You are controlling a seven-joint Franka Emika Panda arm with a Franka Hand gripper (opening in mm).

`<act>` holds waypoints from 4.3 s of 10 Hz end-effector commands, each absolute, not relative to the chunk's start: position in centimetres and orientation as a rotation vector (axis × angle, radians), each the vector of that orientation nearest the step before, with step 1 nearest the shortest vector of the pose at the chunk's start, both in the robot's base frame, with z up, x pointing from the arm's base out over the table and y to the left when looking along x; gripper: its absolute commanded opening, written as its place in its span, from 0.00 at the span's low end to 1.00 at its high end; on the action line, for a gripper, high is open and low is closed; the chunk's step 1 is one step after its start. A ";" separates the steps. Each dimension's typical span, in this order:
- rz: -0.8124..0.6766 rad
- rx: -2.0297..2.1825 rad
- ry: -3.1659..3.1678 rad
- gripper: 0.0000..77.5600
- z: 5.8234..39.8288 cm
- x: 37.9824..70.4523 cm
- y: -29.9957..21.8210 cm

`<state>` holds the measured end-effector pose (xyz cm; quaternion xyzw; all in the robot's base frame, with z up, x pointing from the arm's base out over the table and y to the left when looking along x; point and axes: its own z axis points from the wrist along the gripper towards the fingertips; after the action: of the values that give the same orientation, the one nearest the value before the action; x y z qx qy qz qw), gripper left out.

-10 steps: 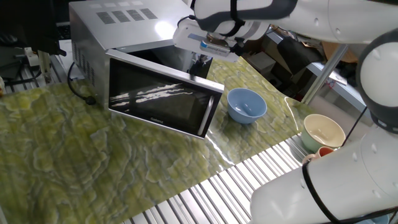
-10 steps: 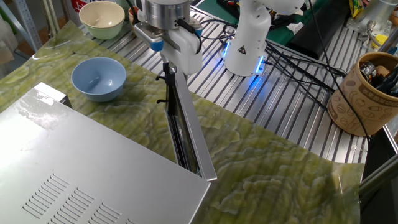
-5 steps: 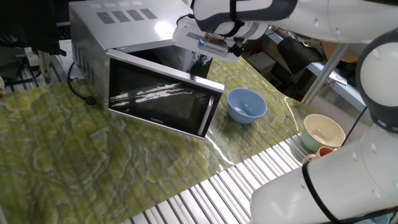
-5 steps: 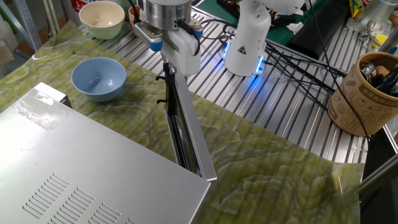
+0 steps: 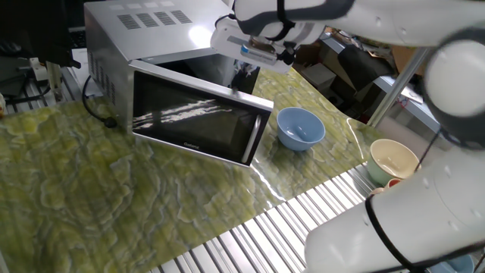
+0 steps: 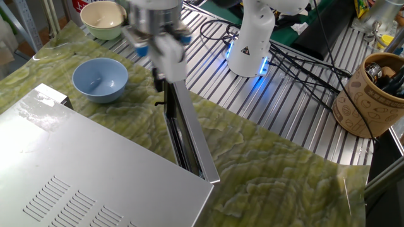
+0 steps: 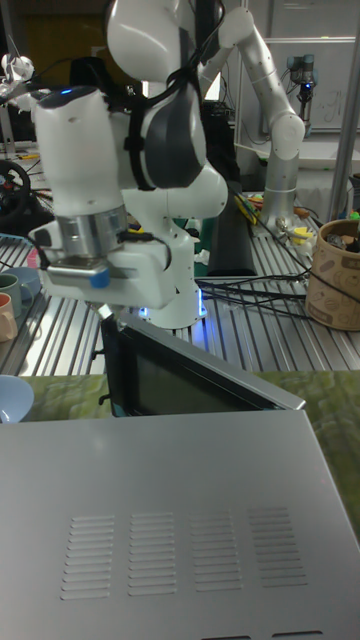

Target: Put the bowl into the microwave

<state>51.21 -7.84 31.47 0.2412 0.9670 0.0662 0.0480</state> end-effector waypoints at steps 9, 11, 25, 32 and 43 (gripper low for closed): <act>0.003 0.775 3.085 0.01 29.1 52.1 -9.2; 0.014 0.832 3.089 0.01 29.1 52.1 -9.2; 0.126 0.904 3.038 0.01 28.7 51.3 -6.6; 0.152 0.985 3.017 0.01 28.0 51.2 -5.9; 0.048 0.527 3.062 0.01 28.9 50.1 -4.1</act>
<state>50.86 -5.65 28.02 0.1626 0.9862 0.0198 0.0225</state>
